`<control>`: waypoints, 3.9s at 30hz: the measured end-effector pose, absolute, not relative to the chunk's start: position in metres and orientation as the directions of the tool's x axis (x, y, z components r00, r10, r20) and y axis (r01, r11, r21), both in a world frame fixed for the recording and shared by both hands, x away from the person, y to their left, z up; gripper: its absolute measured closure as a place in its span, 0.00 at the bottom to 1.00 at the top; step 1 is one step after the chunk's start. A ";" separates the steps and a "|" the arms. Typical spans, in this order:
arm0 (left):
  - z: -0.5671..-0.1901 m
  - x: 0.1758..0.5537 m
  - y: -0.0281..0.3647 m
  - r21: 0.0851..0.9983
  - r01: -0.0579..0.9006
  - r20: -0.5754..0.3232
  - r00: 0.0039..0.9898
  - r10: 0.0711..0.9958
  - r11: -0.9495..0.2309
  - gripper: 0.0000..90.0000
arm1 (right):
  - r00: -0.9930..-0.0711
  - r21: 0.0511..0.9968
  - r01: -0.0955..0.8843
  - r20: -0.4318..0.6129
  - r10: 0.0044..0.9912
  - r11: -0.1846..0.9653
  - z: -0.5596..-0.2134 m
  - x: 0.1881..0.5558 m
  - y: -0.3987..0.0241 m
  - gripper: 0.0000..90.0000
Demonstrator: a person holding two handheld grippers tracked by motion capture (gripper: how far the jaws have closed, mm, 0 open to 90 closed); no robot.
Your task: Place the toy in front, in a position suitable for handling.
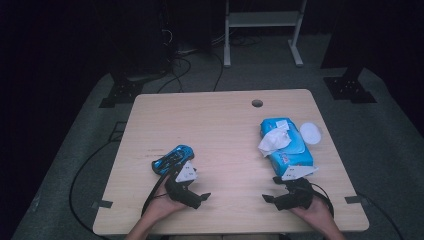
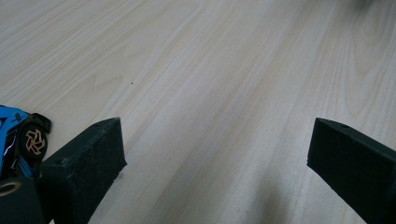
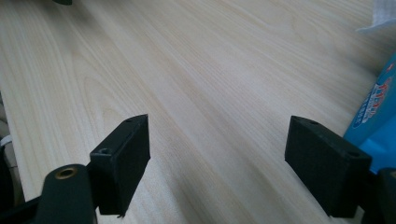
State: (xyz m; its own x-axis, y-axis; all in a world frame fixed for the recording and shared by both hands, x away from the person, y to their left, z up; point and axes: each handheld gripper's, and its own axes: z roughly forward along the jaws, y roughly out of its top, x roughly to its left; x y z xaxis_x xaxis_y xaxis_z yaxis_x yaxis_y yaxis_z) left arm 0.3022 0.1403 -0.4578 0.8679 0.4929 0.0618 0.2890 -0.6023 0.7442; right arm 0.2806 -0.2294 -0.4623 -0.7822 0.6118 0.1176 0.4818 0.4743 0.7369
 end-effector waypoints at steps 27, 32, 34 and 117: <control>-0.434 0.306 0.154 0.781 0.267 0.093 0.844 0.527 -0.565 0.04 | -0.784 0.748 0.472 0.113 0.611 0.467 -0.460 0.279 -0.226 0.24; -0.429 0.309 0.159 0.786 0.268 0.097 0.837 0.539 -0.557 0.04 | -0.781 0.749 0.475 0.118 0.613 0.461 -0.459 0.278 -0.226 0.24; -0.426 0.310 0.162 0.787 0.268 0.102 0.832 0.546 -0.556 0.04 | -0.786 0.751 0.467 0.112 0.608 0.466 -0.459 0.278 -0.225 0.24; -0.456 0.408 0.209 0.510 0.527 0.036 0.777 0.629 -0.680 0.29 | -0.813 0.740 0.448 0.104 0.573 0.501 -0.460 0.275 -0.214 0.23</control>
State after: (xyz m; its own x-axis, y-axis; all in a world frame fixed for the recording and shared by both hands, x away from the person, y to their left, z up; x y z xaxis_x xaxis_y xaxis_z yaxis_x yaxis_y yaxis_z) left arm 0.4081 0.2092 -0.4557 0.7767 0.6288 0.0364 0.5267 -0.6801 0.5100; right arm 0.2751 -0.2143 -0.4598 -0.8127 0.5733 0.1041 0.4482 0.5009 0.7404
